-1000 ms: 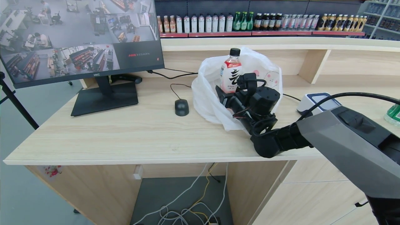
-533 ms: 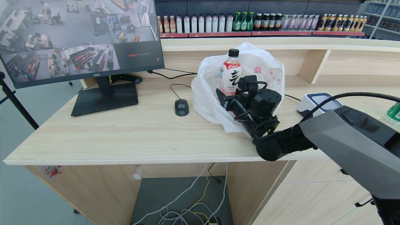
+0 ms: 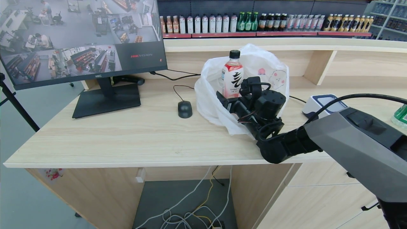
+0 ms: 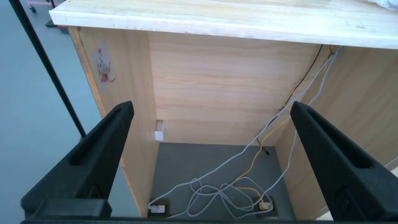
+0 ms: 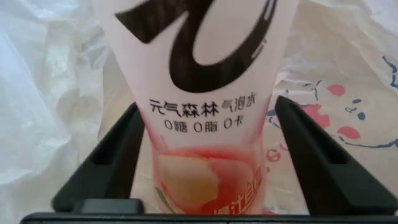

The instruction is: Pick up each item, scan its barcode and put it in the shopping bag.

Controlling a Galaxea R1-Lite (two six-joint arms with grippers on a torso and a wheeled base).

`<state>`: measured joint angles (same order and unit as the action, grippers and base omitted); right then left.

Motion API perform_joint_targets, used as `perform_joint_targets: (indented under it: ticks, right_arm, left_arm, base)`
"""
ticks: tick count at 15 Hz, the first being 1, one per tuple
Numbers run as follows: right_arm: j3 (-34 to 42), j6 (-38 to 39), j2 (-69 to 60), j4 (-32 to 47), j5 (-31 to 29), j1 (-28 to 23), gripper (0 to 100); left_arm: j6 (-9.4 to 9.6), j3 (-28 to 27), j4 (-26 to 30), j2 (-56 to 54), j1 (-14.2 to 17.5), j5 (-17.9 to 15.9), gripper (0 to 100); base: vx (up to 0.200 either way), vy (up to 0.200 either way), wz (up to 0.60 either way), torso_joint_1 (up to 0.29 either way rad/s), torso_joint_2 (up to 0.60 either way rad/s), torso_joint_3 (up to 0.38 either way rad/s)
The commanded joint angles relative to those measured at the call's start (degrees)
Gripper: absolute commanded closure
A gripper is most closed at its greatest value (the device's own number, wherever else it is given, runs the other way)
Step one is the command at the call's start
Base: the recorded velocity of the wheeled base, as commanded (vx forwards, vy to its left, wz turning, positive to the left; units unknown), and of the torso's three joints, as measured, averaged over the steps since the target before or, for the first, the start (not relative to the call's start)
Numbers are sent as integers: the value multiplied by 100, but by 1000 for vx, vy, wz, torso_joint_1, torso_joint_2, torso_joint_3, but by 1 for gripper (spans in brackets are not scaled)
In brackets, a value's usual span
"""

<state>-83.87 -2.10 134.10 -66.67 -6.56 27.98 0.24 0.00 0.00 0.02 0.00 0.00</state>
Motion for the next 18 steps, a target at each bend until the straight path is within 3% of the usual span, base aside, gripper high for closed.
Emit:
perform_joint_targets:
  ticks: [1,7,10,14,16,18]
  right_arm:
    - [-6,-28,-68,-39,14,24,0]
    - [20,-45,-745,23,32,24,0]
    - [442,-45,-1360,31,14,24,0]
    - [1655,-54,-2397,-101,-30,24,0]
    - [2507,-19,-2854,-514,-21,15,0]
    - [3703,95,-3118,-1621,-30,15,0]
  left_arm:
    - [2,0,0,-2,0,0,0]
    - [2,0,0,-2,0,0,0]
    - [2,0,0,-2,0,0,0]
    - [2,0,0,-2,0,0,0]
    - [2,0,0,-2,0,0,0]
    - [11,0,0,-2,-9,0,0]
  base:
    - [0,0,0,0,0,0]
    - [0,0,0,0,0,0]
    - [0,0,0,0,0,0]
    - [0,0,0,0,0,0]
    - [0,0,0,0,0,0]
    - [0,0,0,0,0,0]
